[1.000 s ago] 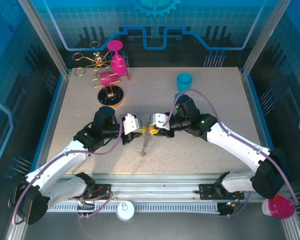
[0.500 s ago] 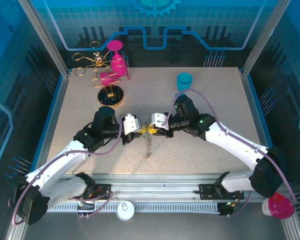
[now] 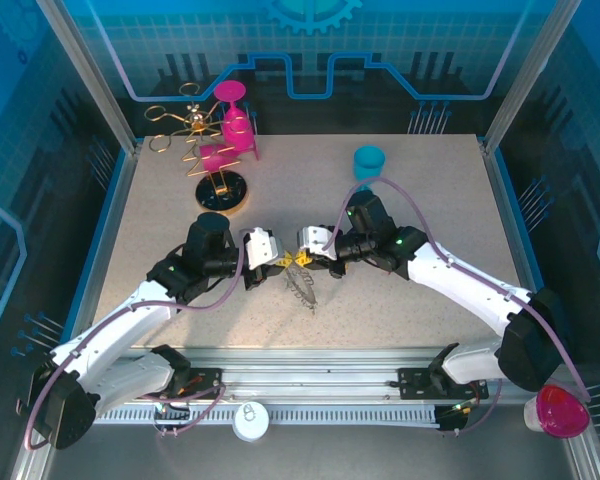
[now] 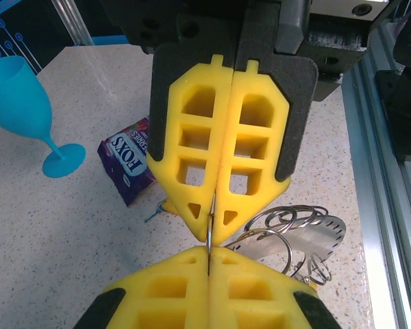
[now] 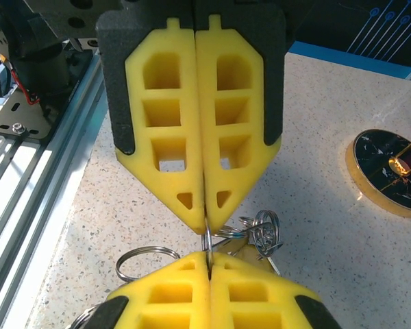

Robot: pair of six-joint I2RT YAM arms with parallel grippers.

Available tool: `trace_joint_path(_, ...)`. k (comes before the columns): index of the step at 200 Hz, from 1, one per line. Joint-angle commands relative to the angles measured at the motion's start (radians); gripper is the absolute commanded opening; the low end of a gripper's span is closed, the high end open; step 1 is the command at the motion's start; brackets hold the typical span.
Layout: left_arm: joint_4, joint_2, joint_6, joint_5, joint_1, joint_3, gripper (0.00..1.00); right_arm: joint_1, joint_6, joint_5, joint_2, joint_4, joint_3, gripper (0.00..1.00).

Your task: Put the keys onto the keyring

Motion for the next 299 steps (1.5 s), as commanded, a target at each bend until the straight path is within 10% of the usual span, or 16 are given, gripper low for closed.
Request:
trace_joint_path(1, 0.078, -0.018, -0.034, 0.047, -0.011, -0.003, 0.0, -0.005, 0.038, -0.088, 0.003, 0.075, -0.005, 0.0)
trace_joint_path(131, 0.133, -0.036, -0.085, 0.043, -0.011, -0.035, 0.0, -0.024, 0.068, -0.158, 0.012, 0.107, -0.02, 0.0)
trace_joint_path(170, 0.094, -0.079, -0.09, -0.001, -0.01, -0.067, 0.25, -0.037, 0.084, -0.165, -0.008, 0.122, -0.035, 0.0)
trace_joint_path(299, 0.099, -0.048, -0.127, 0.002, -0.01, -0.075, 0.17, -0.025, 0.118, -0.197, 0.003, 0.159, -0.027, 0.0)
